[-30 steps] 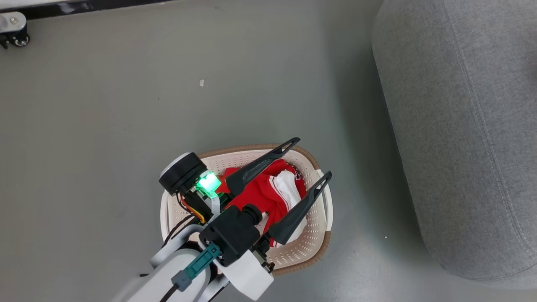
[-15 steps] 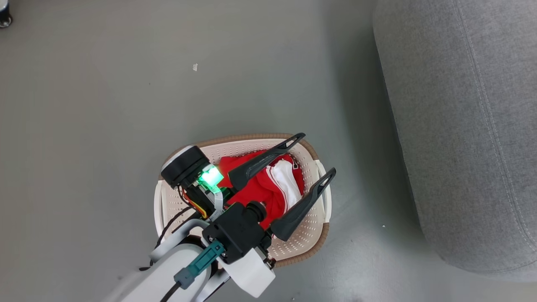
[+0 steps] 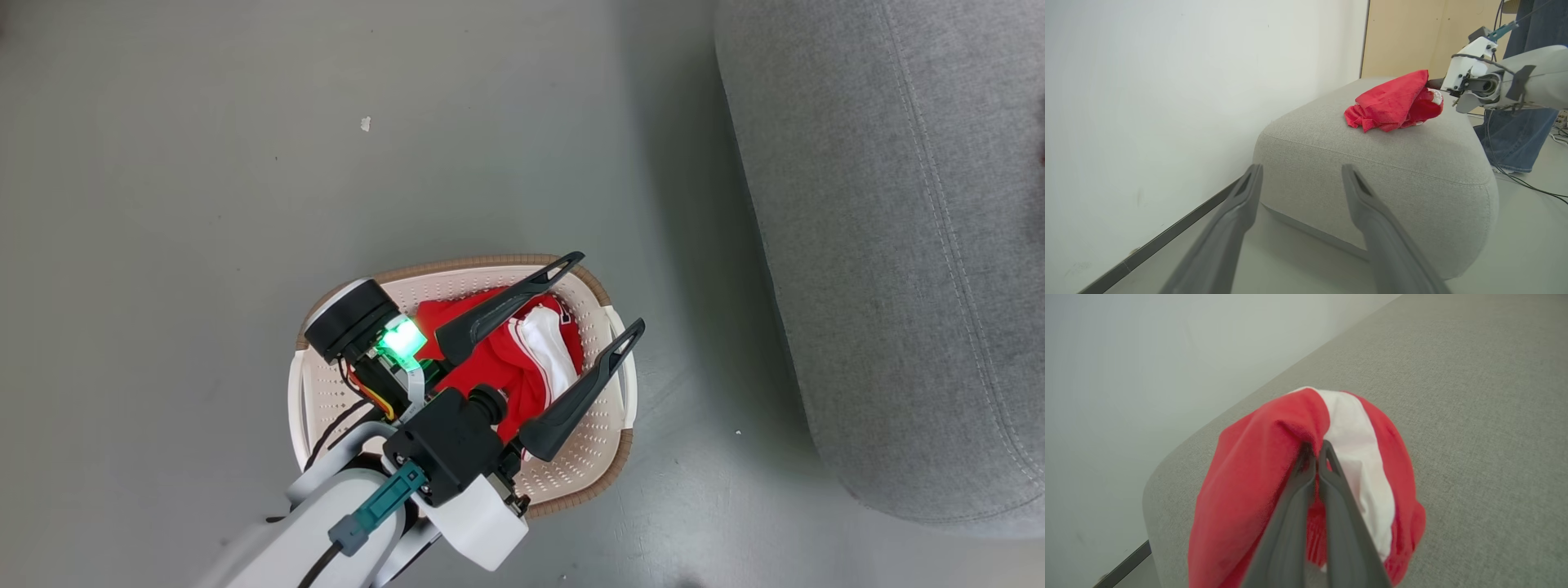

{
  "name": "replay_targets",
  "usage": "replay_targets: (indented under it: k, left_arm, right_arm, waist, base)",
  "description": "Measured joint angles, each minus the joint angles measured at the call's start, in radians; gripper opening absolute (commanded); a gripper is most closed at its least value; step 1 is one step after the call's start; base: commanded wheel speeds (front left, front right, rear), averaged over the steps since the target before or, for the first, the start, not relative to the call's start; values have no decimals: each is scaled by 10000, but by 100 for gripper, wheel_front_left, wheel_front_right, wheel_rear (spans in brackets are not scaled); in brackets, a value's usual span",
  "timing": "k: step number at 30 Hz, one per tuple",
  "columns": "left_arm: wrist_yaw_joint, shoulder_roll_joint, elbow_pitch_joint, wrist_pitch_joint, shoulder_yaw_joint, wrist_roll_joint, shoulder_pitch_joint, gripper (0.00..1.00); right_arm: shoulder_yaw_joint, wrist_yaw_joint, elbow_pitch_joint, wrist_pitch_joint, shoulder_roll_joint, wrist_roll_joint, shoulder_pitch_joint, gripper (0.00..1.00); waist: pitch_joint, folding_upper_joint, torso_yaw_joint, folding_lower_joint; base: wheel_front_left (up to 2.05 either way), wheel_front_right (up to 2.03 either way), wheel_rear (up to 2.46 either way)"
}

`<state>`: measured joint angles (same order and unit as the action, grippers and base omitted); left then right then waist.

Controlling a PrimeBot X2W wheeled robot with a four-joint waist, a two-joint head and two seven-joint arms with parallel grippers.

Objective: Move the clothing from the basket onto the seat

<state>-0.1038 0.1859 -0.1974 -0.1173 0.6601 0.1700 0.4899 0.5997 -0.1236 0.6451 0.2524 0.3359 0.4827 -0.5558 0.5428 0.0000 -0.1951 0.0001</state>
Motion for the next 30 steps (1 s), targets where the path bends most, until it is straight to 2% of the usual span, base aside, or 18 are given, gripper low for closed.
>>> replay_targets:
  k: [1,2,11,22,30]
  left_arm:
    - [0,0,35,-4,-15,4,0,100]
    - [0,-2,73,-38,-19,19,0,100]
    - [0,-35,374,-341,-25,75,0,100]
    - [0,-165,725,-652,-44,230,-7,100]
    - [63,-157,976,-871,-418,318,-16,100]
  right_arm:
    - [8,2,19,0,2,0,28,94]
    - [10,0,12,0,10,0,35,100]
    - [-265,0,-351,-2,153,-21,301,100]
    - [-855,0,-1356,0,173,-150,1239,100]
    - [-1342,0,-2383,0,376,-249,1618,100]
  waist:
    - [-5,0,-13,0]
    - [-13,0,-26,0]
    - [-171,0,-195,0]
    - [-470,0,-507,0]
    - [-795,0,-653,0]
  base:
    - [0,0,0]
    - [0,0,0]
    - [0,0,0]
    - [0,0,0]
    - [0,0,0]
